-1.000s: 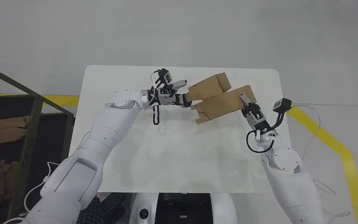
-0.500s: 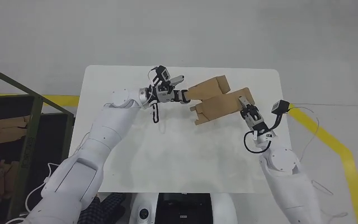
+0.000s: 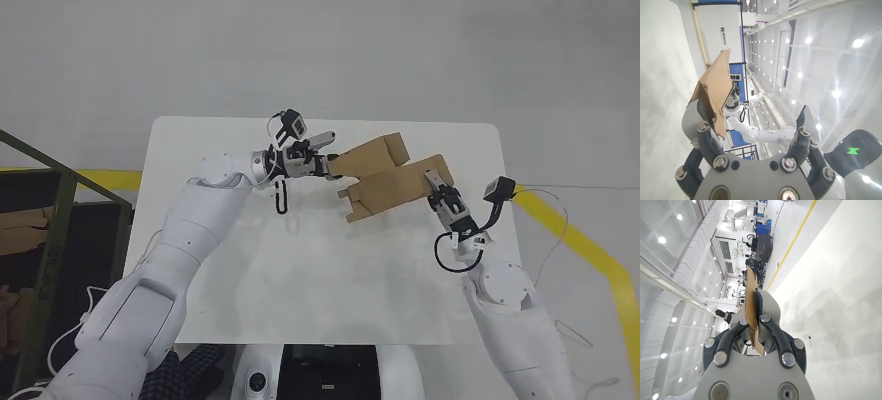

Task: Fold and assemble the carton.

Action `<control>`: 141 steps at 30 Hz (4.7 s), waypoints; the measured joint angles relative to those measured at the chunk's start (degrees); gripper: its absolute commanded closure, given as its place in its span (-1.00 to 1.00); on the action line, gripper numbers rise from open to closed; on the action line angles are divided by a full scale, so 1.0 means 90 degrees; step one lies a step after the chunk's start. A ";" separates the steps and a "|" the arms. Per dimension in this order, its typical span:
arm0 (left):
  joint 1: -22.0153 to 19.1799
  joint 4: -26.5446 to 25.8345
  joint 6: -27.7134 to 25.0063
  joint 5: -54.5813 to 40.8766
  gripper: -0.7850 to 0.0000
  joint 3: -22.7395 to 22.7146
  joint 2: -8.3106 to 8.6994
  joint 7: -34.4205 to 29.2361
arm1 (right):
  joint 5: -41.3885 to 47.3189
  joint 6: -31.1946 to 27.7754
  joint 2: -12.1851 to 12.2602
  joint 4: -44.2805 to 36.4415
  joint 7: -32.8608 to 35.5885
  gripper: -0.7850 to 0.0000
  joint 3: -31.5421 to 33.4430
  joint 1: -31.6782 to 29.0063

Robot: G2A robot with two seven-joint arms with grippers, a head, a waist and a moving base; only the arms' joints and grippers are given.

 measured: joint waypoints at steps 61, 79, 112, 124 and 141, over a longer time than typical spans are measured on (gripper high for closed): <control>0.0092 0.0058 -0.0035 0.0917 1.00 -0.0022 -0.0191 0.0720 | 0.0114 0.0007 -0.0170 -0.0153 -0.0057 1.00 0.0208 -0.0073; 0.0061 0.0207 -0.0090 0.0934 1.00 -0.0292 -0.0112 0.0122 | 0.0398 0.0271 -0.0118 0.0308 0.0502 -1.00 0.0760 0.0115; 0.0285 0.0041 -0.0132 0.0429 1.00 -0.0167 -0.0040 -0.1286 | 0.3175 -0.0203 0.0065 0.1925 0.6879 -0.98 0.0662 0.1671; 0.0248 0.0028 -0.0289 0.0729 1.00 -0.0100 0.0047 -0.1132 | 0.3317 -0.0408 0.0090 0.2404 0.7300 -1.00 0.0606 0.1969; 0.0529 -0.0346 -0.0192 0.0431 1.00 -0.0245 0.0092 -0.1195 | 0.3563 -0.0666 0.0087 0.2299 0.7514 -1.00 0.0515 0.1864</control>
